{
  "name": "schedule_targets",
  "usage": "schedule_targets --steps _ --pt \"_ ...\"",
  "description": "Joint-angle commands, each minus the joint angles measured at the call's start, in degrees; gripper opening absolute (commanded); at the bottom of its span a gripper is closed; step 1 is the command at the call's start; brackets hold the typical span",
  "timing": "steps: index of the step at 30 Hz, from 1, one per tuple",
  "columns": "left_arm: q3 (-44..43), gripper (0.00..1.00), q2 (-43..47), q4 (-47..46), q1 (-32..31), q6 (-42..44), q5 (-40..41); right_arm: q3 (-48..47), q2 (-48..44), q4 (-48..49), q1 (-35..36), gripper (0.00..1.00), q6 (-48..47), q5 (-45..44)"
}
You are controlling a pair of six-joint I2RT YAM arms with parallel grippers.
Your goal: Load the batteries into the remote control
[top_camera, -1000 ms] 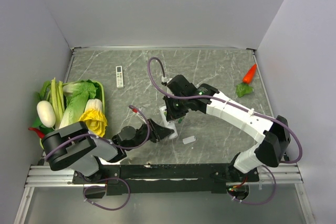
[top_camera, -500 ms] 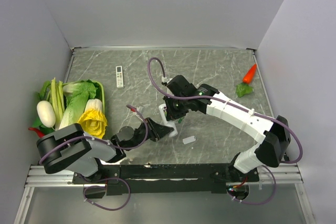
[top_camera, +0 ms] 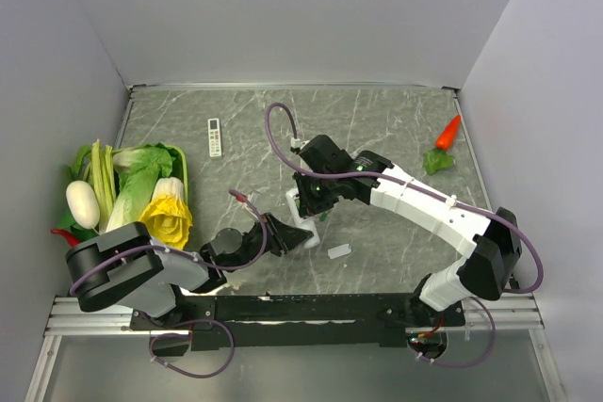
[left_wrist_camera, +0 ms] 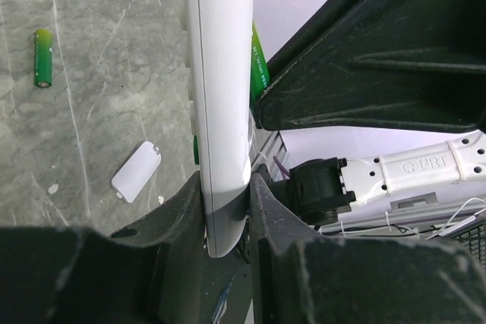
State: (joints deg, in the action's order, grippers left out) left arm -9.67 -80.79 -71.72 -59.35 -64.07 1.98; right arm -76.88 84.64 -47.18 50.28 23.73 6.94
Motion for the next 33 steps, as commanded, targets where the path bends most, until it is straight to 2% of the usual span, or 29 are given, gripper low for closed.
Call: schedule_targets --steps 1,6,15,23,33 --pt "-2.8 0.02 2.6 -17.5 -1.6 2.0 -1.2 -0.9 0.2 2.7 0.3 0.10 1.3 -1.4" --pt "-2.0 0.02 2.6 -19.4 -1.6 0.5 -0.1 -0.7 0.6 2.4 0.3 0.15 1.1 -0.3" --pt "-1.3 0.02 2.0 -21.8 -1.6 -1.4 1.1 -1.3 -0.8 1.7 0.3 0.30 0.6 0.8" --pt "-0.5 0.02 1.3 -23.2 -1.6 -3.4 2.3 -1.3 -1.4 0.8 0.3 0.35 0.5 0.6" --pt "0.9 0.02 -3.3 -31.6 -1.6 -8.4 3.5 -3.7 -4.3 0.5 0.7 0.49 -0.4 1.0"
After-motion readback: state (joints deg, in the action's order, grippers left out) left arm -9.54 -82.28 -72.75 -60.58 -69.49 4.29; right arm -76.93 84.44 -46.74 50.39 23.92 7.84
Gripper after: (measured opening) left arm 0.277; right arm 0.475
